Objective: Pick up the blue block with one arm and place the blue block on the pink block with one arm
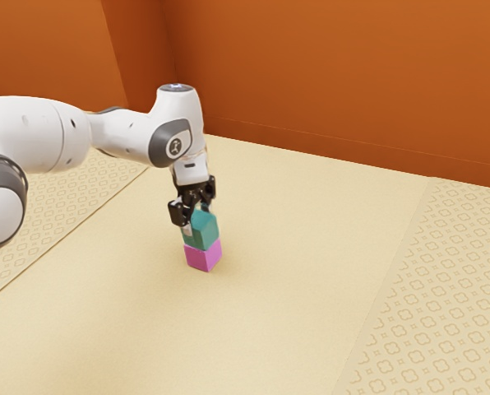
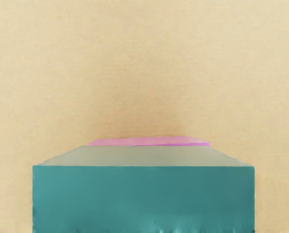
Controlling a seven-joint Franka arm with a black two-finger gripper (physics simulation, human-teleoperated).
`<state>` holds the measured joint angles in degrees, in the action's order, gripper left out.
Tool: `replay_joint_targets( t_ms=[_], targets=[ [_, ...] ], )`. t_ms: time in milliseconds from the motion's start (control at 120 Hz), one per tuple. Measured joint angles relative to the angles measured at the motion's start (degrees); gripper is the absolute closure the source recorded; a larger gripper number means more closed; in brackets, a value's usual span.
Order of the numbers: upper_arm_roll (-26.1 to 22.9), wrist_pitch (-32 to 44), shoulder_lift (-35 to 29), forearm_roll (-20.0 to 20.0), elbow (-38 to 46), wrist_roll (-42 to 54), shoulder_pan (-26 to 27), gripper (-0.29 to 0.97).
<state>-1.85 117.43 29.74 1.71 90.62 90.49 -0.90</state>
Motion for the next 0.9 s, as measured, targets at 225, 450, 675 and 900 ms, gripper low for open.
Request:
replay_joint_targets(
  t_ms=[225,450,675,900],
  targets=[
    [0.0,-0.1,-0.4,-0.8,0.4,0.6,-0.4,0.07],
    [-0.6,-3.1,-12.7,-2.7,3.1,0.9,1.0,0.02],
    [-0.2,-21.8,-27.6,1.1,-4.1,-6.3,1.9,0.01],
    [-0.1,-33.5,-29.0,4.4,-9.7,-16.1,4.2,0.00]
  ],
)
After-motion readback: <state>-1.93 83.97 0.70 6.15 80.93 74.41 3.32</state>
